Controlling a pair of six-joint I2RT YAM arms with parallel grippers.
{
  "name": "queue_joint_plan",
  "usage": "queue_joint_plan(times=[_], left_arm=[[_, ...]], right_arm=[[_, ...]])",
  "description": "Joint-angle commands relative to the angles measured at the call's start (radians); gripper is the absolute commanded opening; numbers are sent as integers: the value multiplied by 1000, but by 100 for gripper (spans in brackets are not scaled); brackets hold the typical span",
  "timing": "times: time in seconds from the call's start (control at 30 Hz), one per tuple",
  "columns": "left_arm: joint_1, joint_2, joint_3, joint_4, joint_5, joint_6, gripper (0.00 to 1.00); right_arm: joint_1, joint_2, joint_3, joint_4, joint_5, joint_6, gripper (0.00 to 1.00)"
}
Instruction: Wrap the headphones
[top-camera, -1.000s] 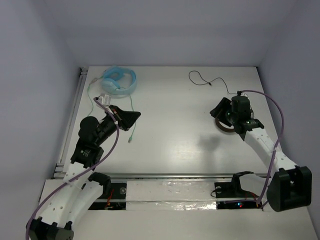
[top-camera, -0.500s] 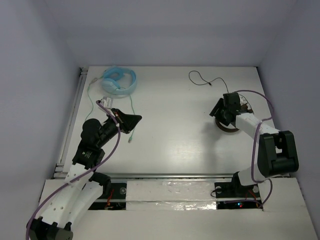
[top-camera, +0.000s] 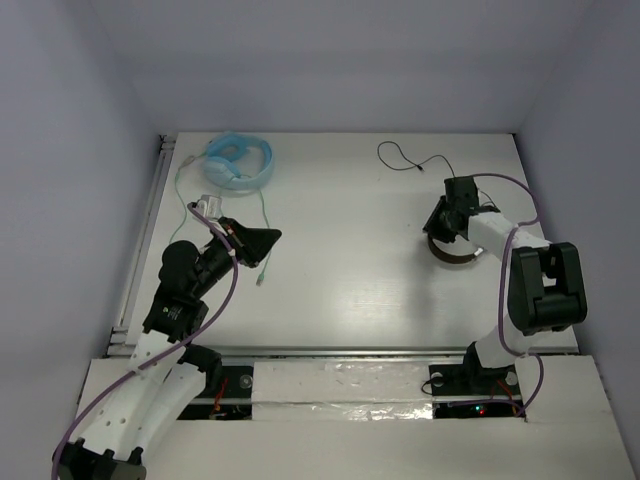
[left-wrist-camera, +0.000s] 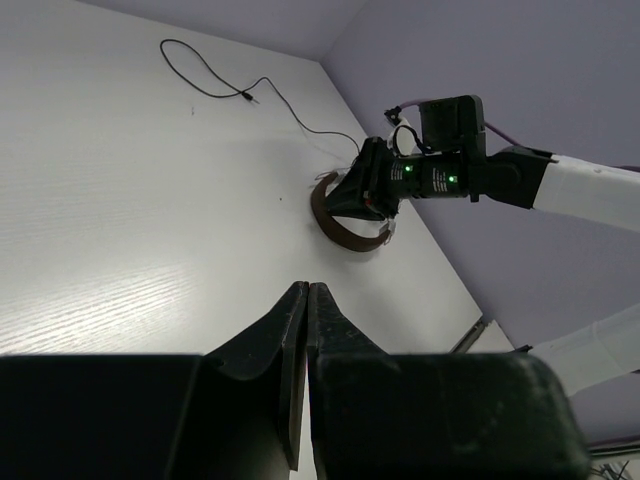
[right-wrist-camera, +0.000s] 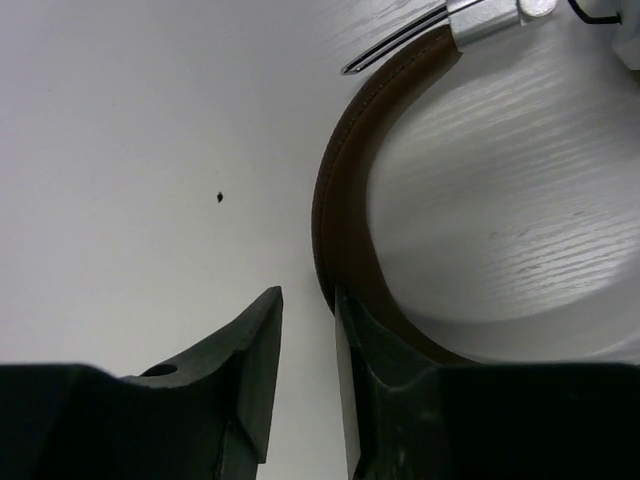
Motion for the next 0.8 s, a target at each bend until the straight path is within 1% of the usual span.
queue_joint_plan(times=[0.0,0.03,0.07,0.1,0.13,0.23,0.37,0.47,0.57,0.6,0.63,0.67,0.7,0.73,0.77], left_arm=[[-7,-13,-7,61,-4,-9,2],[-7,-16,-9,58,-7,-9,2],[-7,-16,-9,56,-8,-9,2],[-7,-19,-9,56,-11,-8,2],[-7,-21,-7,51,-11,-8,2],[-7,-25,-7,51,-11,-6,2],[-16,-35,-12,56,-21,-8,2],[-25,-42,-10,51,-33,-8,2],[-36,-51,-12,47,-45,-8,2],[-36,-55,-12,45,-47,-8,2],[-36,-61,-10,35,-56,-6,2],[-45,-64,-6,29,-60,-5,2],[-45,-65,-4,25,-65,-1,3],[-45,-65,-6,24,-71,-1,4],[-45,-62,-7,22,-76,-1,7]], right_arm=[[4,3,40,-15,-142,-10,35],[4,0,37,-18,-134,-12,45],[4,-6,29,-21,-110,-16,51],[4,-11,26,-27,-93,-21,55],[4,-14,22,-44,-75,-27,56],[4,-35,0,-61,14,-29,55],[4,-35,-20,-90,122,-23,49],[4,-31,-29,-100,151,-18,49],[4,-3,-28,-100,116,-32,47],[4,7,-25,-101,108,-32,41],[4,12,-22,-95,95,-35,11],[4,5,-20,-92,52,-32,3],[4,-9,-23,-81,24,-27,0],[15,-26,-28,-61,-8,-18,0],[24,-43,-26,-57,-80,-6,0]])
